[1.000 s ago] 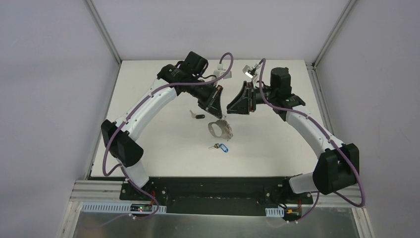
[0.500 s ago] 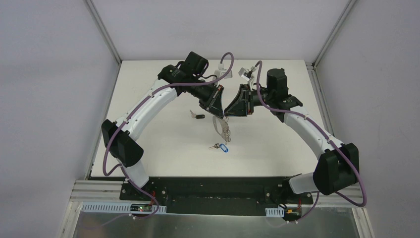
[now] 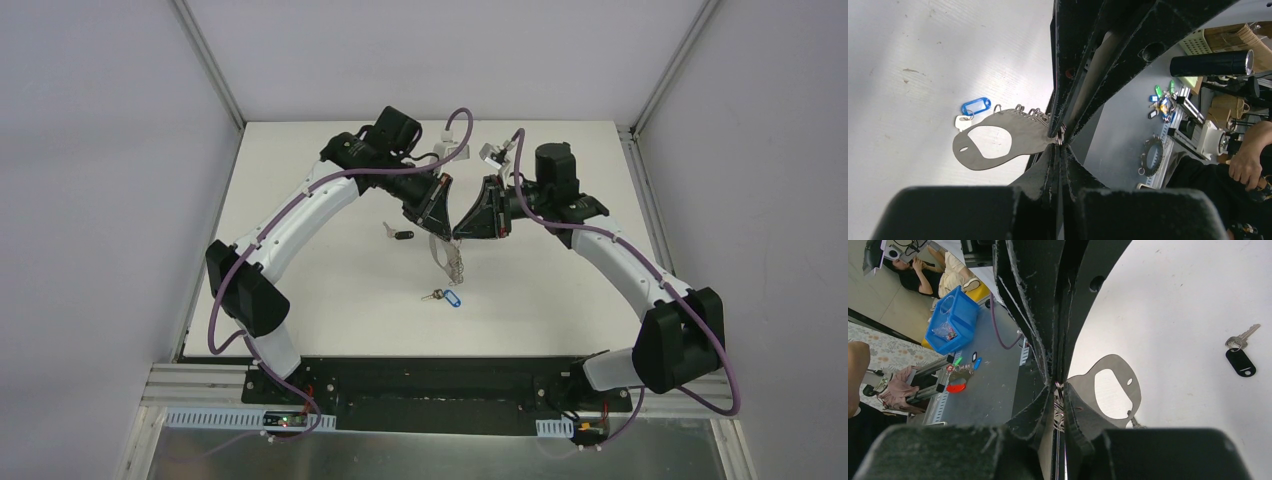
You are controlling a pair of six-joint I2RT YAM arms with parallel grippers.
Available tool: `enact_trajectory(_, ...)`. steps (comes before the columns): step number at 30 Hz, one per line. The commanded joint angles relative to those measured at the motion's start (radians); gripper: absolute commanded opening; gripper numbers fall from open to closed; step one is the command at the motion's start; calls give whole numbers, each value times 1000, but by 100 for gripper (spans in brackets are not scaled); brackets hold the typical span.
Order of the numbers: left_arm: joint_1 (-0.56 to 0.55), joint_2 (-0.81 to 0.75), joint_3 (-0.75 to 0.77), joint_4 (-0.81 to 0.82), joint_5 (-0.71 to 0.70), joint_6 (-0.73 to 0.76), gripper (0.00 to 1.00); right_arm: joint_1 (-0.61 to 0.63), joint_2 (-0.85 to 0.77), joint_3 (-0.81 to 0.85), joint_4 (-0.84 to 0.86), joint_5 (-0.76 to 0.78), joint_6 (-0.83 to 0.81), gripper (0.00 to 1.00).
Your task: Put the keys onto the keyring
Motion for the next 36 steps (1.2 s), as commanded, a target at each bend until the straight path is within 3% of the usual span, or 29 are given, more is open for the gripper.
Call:
enact_trajectory(1,-8,-20,-8,22,32,0,0,11,-24,0,10,-43,-40,12)
enact_trajectory(6,-5,-18,-5,28,28,0,0,19,-22,-6,-15,-54,-43,0)
enact_trajectory(24,32,-63,-54,109,82,-5,0,7,-19,5,34,-26,38,0)
enact_trajectory(36,32,-60,-63,127,99,-16,0,17,-22,-16,26,-13,20,17)
